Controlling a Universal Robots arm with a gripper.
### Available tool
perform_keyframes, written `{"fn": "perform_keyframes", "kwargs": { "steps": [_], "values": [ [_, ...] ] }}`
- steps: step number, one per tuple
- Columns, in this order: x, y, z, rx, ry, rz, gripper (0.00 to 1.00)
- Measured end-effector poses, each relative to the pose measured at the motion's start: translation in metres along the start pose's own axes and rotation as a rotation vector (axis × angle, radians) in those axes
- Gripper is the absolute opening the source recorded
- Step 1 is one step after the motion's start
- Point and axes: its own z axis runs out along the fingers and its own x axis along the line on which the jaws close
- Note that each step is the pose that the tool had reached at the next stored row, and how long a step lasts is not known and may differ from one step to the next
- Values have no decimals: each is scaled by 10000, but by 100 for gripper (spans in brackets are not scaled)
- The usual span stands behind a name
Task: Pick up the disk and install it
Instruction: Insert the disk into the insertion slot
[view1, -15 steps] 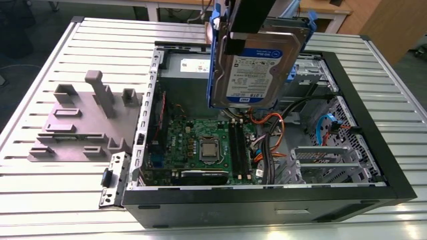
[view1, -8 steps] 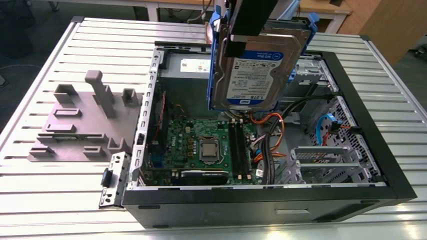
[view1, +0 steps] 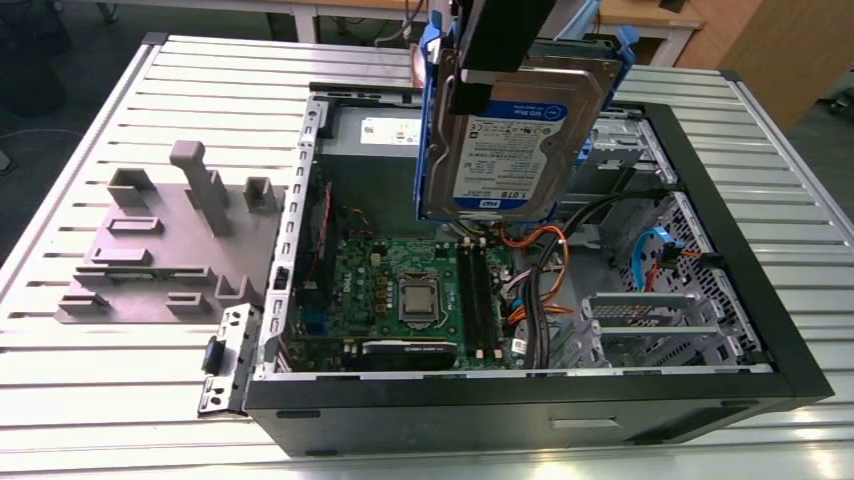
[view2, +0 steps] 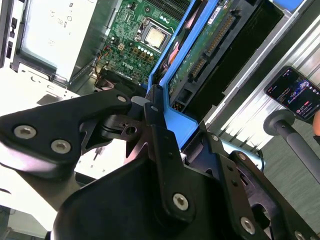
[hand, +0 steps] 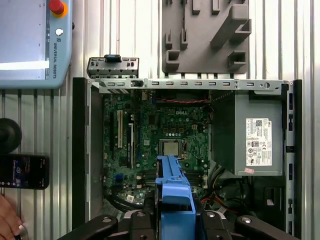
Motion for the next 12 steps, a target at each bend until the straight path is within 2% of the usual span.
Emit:
{"fn": "perform_keyframes", "kwargs": {
  "steps": [5, 6, 8, 11, 12],
  "values": [
    [36, -2, 4, 0, -8, -1, 36],
    [55, -2, 8, -1, -39, -2, 36],
    [94, -3, 20, -3, -211, -4, 36],
    [147, -4, 31, -9, -525, -9, 36],
    [174, -5, 37, -9, -581, -9, 36]
  ]
}}
